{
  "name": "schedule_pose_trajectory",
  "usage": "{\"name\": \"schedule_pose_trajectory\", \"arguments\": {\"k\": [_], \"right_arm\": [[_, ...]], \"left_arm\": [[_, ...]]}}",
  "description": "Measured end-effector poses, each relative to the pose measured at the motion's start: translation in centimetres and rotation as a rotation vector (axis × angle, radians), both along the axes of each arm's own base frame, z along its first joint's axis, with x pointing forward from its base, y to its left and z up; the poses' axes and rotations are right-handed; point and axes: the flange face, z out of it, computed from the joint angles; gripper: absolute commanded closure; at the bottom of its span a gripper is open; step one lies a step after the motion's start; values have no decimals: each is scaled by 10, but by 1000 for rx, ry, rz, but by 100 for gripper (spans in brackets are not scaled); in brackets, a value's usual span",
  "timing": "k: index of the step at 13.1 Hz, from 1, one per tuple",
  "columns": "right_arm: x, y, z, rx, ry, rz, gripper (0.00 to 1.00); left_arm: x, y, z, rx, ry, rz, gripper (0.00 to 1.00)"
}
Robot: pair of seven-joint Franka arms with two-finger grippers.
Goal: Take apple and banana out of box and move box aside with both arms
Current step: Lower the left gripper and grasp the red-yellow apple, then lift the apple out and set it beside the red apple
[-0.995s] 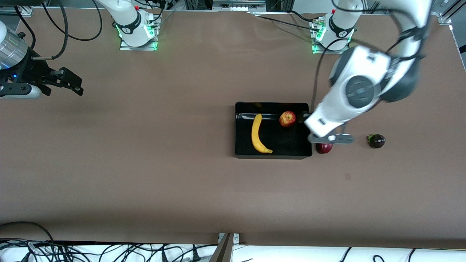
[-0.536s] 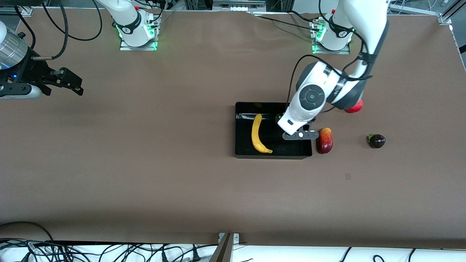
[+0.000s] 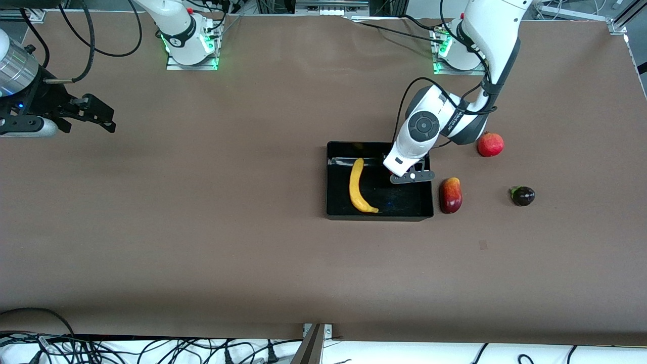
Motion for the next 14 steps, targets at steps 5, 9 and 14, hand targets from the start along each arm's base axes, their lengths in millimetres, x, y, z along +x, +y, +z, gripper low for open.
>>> {"name": "schedule_pose_trajectory", "arguments": {"k": [5,9,14], "right_arm": [[0,0,0,0,0,0,0],[0,0,0,0,0,0,0],[0,0,0,0,1,0,0]], "left_arm": [[5,-7,9,-10,-25,11,81],[38,-6,104,38,23,5,82],[43,90,158,63,239,-163,82]]}}
